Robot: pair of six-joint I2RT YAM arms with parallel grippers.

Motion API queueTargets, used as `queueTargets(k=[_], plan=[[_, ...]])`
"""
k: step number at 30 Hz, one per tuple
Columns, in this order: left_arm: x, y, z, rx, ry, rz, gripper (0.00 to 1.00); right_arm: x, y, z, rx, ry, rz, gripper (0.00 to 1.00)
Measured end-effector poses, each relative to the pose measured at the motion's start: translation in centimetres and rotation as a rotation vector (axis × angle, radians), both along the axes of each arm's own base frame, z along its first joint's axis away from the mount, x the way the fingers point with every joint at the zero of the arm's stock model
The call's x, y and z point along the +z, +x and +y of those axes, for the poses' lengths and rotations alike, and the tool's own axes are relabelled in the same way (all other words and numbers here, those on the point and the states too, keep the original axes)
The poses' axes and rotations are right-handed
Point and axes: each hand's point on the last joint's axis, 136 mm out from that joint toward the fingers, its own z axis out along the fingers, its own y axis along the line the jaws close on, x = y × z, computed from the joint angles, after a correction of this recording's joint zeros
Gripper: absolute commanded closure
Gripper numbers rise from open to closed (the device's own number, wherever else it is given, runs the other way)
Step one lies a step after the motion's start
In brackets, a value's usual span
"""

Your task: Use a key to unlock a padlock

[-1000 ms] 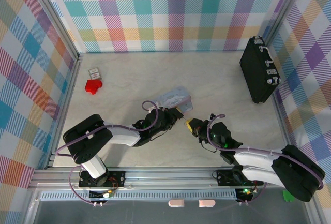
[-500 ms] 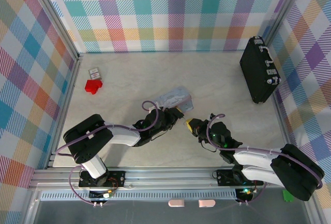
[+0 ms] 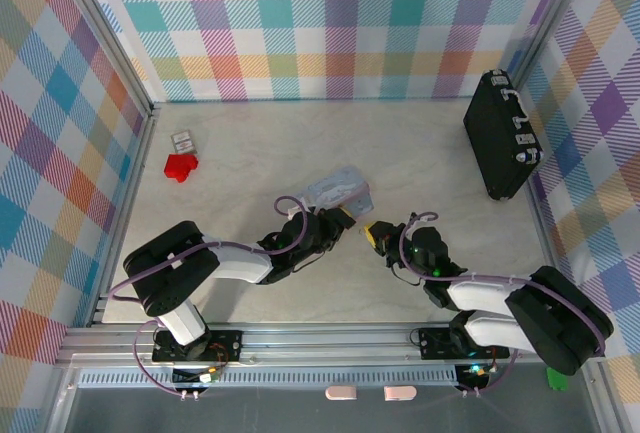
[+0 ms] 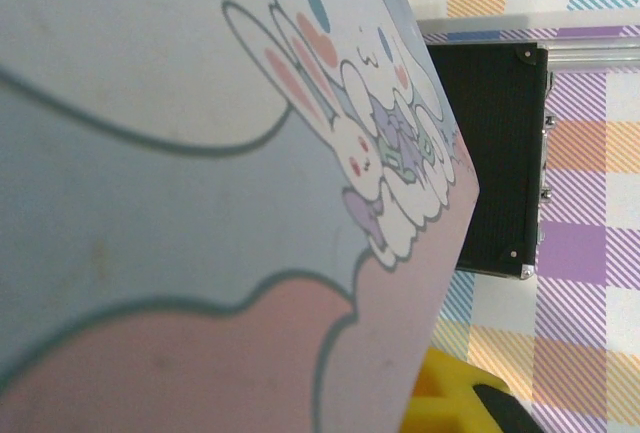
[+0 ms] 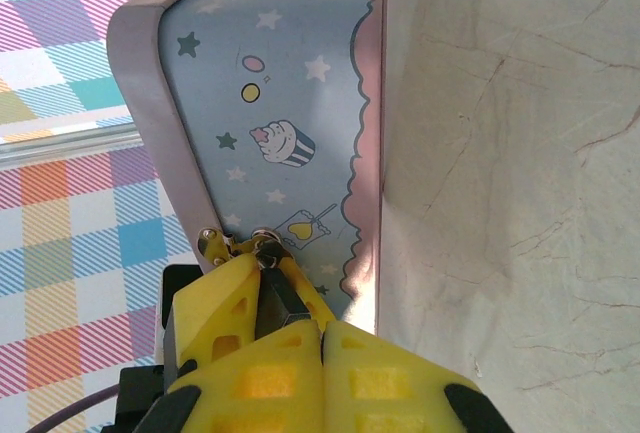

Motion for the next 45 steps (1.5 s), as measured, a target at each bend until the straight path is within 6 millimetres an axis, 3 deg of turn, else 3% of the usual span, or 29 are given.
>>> queueTargets(k=[16,28,45], plan=[[0.1,0.6,-0.3,0.02,0.001,-0.004,1.0,0.3,-1.7,1.5,0.033,-0.018,-0.013,1.0],[1.7,0.1,-1.5,-0.029,-0.035,-0.019,1.0,1.9,-1.6,-0.4,0.028,-0.036,-0.053,1.0],[1.2,-0.3,-1.9,-0.035,0.005,-0.006,1.0,0.9,-0.7,-1.4,0.021,-0.082,-0.046,1.0]])
